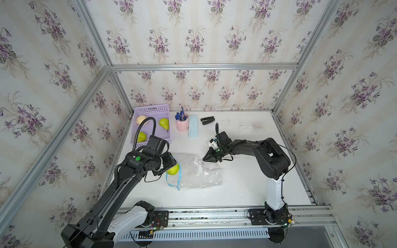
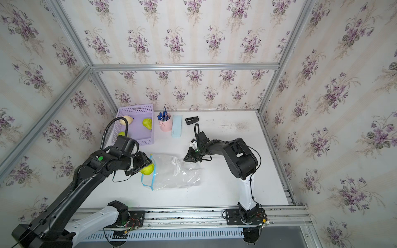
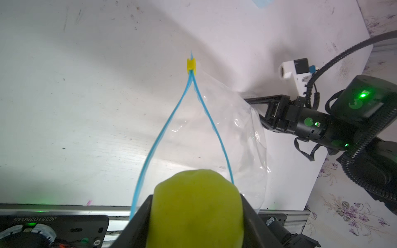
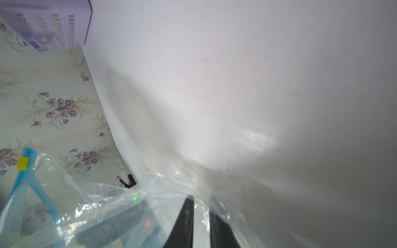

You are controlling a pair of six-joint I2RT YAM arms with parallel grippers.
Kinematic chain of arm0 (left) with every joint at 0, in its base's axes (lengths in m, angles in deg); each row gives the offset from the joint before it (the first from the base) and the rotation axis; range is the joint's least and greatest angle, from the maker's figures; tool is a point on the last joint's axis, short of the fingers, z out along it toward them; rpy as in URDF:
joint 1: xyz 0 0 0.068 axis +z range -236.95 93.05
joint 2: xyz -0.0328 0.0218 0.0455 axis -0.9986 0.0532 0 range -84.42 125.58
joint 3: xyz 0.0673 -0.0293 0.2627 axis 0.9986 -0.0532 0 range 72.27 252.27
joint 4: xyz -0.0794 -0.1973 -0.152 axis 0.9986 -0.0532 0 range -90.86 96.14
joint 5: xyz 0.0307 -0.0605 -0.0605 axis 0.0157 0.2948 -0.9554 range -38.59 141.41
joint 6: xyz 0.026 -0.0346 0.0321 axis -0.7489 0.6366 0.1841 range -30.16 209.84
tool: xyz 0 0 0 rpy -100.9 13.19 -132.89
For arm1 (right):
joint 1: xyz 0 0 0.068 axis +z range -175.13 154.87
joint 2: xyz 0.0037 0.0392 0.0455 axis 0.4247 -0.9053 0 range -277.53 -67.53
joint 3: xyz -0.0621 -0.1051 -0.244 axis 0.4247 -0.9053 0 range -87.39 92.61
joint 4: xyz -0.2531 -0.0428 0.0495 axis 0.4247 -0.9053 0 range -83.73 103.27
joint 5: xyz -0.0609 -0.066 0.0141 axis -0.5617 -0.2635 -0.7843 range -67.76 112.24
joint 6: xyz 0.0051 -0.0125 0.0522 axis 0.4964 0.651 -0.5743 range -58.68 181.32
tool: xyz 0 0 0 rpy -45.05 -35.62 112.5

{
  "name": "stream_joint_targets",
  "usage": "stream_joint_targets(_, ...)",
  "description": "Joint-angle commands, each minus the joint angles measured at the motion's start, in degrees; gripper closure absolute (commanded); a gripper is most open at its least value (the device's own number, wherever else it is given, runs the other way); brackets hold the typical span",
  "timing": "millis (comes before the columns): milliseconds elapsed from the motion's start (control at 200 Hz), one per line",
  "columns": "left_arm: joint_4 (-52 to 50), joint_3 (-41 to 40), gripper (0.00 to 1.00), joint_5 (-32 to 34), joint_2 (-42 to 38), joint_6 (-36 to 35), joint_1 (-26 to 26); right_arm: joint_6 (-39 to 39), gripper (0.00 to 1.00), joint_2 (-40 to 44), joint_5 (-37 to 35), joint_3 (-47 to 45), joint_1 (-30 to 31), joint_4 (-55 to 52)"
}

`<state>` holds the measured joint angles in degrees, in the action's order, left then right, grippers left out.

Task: Open the zip-top bag and take out the pear
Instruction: Place the pear in the basket, then place the zipper food storage bag at the center of the board.

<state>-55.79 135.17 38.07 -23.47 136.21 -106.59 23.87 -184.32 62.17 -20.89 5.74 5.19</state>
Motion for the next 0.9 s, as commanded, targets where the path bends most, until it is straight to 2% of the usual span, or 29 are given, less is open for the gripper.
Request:
stream_joint_targets(0,-3.04,3.09,0.47,-3.24,2.87,-7.35,2.60,-0.59,0.82,-0.56,-11.73,1.00,-2.36,-4.22)
stream_joint_targets(195,-2.20,11.13,0.47,-1.86,7.67,-12.68,14.62,2.21,0.83,-0.63,-14.53,3.04,-4.47,-7.70)
stream_joint_targets(350,1.37,21.58,0.47,-2.08,19.01,-15.49,21.12,2.16,0.79,1.93,-12.94,0.70,-7.17,-3.58)
stream_joint_targets(430,3.56,27.62,0.47,-1.49,27.66,-15.97,23.56,3.30,0.72,4.53,-11.30,1.01,-7.81,-1.74)
stream_joint_targets(520,4.90,35.09,0.49,-1.51,36.49,-15.67,25.96,5.64,0.56,8.30,-7.90,2.47,-7.76,-0.08)
stream_joint_targets(659,3.72,46.62,0.47,1.34,50.15,-15.68,26.84,9.42,0.35,13.13,-7.35,6.04,-8.03,-2.73)
stream_joint_targets(689,3.47,48.87,0.45,0.93,52.91,-15.65,26.91,10.09,0.34,13.63,-7.01,6.91,-8.19,-3.81)
stream_joint_targets(784,3.48,53.48,0.25,0.59,59.00,-14.56,27.03,11.54,0.33,15.64,-6.30,9.23,-9.17,-7.41)
stream_joint_targets(894,2.75,57.00,0.11,0.84,61.09,-13.47,27.37,13.81,0.32,19.21,-7.31,10.73,-9.76,-10.92)
